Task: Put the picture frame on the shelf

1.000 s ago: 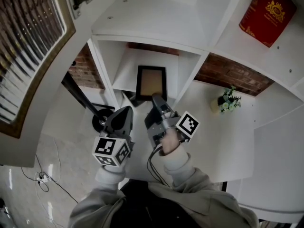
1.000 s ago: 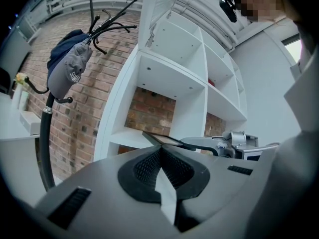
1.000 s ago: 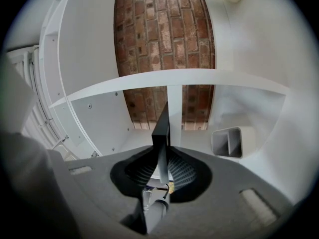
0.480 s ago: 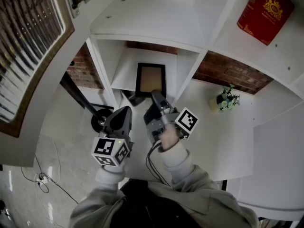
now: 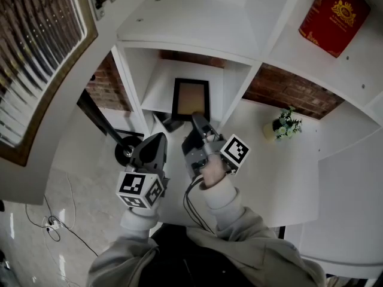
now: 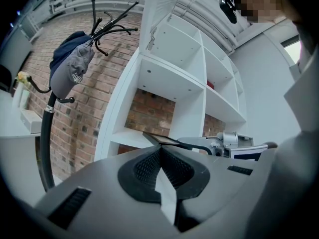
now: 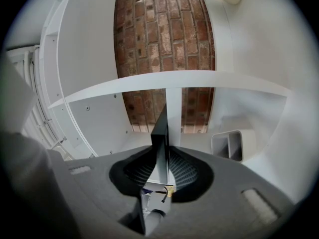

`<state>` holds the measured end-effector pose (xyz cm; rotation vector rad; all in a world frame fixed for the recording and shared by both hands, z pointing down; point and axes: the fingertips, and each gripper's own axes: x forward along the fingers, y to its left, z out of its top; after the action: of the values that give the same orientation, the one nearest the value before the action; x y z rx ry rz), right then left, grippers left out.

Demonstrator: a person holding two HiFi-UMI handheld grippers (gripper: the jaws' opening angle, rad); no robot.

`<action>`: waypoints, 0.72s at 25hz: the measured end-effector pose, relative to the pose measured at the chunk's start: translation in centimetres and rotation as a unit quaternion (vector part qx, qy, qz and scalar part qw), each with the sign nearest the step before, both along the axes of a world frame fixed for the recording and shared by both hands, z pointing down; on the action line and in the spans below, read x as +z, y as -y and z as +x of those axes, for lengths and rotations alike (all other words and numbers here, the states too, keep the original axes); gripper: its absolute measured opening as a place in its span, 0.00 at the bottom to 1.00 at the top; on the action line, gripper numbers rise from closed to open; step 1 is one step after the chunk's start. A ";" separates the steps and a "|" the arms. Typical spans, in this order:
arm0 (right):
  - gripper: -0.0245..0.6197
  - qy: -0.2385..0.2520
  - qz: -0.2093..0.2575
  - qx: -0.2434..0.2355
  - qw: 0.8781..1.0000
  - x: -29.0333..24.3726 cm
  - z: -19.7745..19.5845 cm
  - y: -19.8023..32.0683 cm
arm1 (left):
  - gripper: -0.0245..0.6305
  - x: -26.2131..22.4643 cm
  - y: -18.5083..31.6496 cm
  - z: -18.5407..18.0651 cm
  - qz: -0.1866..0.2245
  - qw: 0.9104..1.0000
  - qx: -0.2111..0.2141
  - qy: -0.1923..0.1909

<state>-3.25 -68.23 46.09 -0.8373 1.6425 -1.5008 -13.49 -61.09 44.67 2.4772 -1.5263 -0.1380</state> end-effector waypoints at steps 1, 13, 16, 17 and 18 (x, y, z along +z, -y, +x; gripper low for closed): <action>0.19 -0.002 -0.002 0.002 1.000 0.1 0.0 0.0 | 0.04 0.0 0.0 0.0 0.000 1.000 0.000 0.001; 0.58 0.005 0.023 -0.025 0.999 -0.6 -0.9 -1.3 | 0.04 0.5 -0.8 0.2 -0.008 1.000 0.003 -0.003; 0.58 0.001 0.032 -0.038 0.999 -0.9 -1.3 -2.4 | 0.04 0.4 -1.2 0.4 -0.007 1.000 0.003 -0.004; 0.57 0.000 0.039 -0.045 0.998 -1.1 -1.4 -2.9 | 0.04 0.4 -1.5 0.4 -0.007 1.000 0.002 -0.005; 0.57 0.002 0.049 -0.052 0.997 -1.3 -1.6 -3.4 | 0.04 0.4 -1.7 0.5 -0.007 1.000 0.001 -0.005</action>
<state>-4.83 -64.82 44.77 -0.7044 1.7652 -1.4793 -13.02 -59.38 45.04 2.4630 -1.5167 -0.1400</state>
